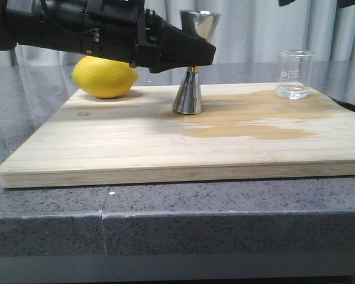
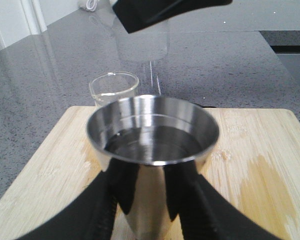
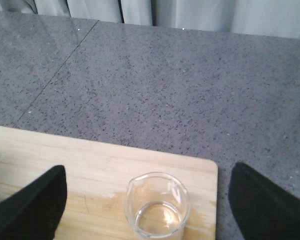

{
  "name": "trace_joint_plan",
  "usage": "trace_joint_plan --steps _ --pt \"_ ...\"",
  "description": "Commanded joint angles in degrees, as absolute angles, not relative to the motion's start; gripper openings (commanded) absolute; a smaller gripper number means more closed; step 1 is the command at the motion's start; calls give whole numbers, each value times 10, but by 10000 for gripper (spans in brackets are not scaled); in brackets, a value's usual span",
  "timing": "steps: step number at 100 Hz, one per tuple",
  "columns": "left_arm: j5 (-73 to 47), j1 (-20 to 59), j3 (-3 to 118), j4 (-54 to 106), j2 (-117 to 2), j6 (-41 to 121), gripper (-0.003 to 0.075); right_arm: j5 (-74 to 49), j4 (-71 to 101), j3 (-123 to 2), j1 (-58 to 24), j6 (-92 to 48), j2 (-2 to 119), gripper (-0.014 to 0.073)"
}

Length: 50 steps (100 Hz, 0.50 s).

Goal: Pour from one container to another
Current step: 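Lower the jigger onto the board and open the left gripper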

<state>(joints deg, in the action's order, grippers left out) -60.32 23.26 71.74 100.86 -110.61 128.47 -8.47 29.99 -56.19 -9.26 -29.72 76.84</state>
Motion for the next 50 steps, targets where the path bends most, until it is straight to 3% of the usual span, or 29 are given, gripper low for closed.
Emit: trace_joint_plan --steps 1,50 --pt "-628 235 736 1054 -1076 1285 213 -74 298 -578 -92 -302 745 594" --pt "-628 235 736 1035 -1076 1285 213 -211 280 -578 -92 -302 637 594"
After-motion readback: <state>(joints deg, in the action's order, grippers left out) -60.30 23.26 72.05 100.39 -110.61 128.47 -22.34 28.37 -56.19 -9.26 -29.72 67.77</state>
